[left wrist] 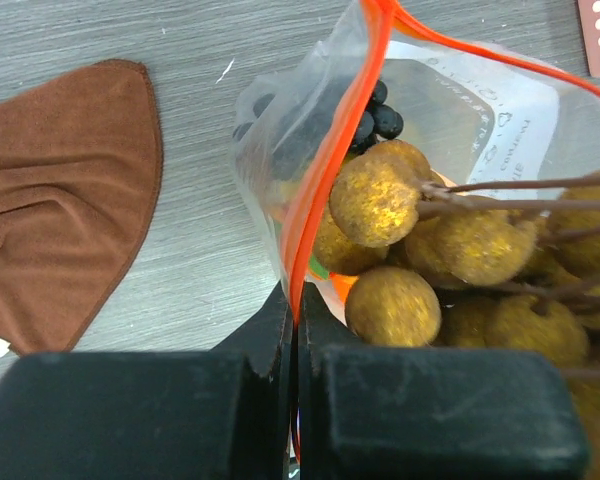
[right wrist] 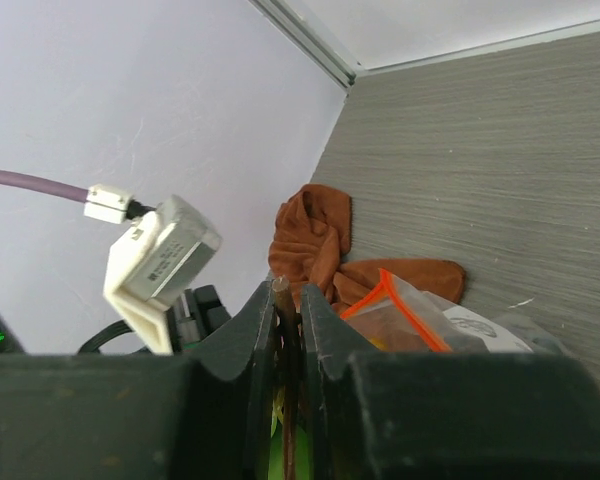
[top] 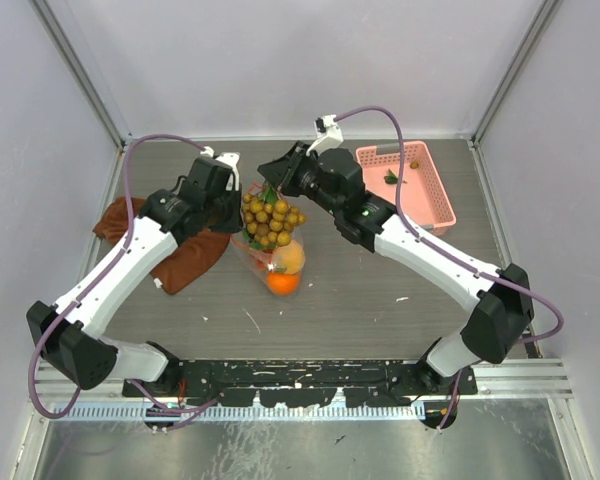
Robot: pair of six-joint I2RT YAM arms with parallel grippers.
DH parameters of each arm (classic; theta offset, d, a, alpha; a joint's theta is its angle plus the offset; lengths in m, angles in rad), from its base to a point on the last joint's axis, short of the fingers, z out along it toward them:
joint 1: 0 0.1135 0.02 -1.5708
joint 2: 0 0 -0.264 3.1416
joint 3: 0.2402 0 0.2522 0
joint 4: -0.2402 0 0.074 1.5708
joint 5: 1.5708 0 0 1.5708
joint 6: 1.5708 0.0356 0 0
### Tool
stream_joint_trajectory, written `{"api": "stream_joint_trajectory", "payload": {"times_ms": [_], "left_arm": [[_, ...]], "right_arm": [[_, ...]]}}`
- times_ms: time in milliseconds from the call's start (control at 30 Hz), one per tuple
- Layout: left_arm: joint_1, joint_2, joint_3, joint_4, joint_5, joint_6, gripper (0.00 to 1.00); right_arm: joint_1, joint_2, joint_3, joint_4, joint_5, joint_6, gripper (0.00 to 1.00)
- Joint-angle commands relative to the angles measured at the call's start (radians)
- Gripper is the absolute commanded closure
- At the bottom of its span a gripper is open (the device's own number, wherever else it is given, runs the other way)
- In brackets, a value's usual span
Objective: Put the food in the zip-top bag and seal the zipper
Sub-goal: Place the fake fruit in the bin.
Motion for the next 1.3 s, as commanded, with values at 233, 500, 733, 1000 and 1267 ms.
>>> {"api": "stream_joint_trajectory", "payload": {"times_ms": [233, 500, 733, 1000, 1267], "left_arm": [[0.006, -0.039, 0.014, 0.058, 0.022, -0.006, 1.0], [0.006, -0.034, 0.016, 0.052, 0.022, -0.008, 1.0], [0.007, -0.026, 0.022, 0.04, -0.001, -0.016, 1.0], [0.01, -0.026, 0.022, 0.041, 0.001, -0.019, 1.0], [0.01, -0.032, 0.015, 0.054, 0.037, -0.014, 1.0]], "right_arm": [[0.007, 0.021, 0.04, 0.049, 0.089, -0.021, 1.0], [0.007, 0.065, 0.093, 0.004, 0.063, -0.015, 1.0], [0.007, -0.024, 0.029, -0.03, 0.085, -0.043, 1.0], [0.007, -0.035, 0.02, -0.052, 0.102, -0.048, 1.0], [0.008, 0.048, 0.078, 0.006, 0.079, -0.011, 1.0]]}}
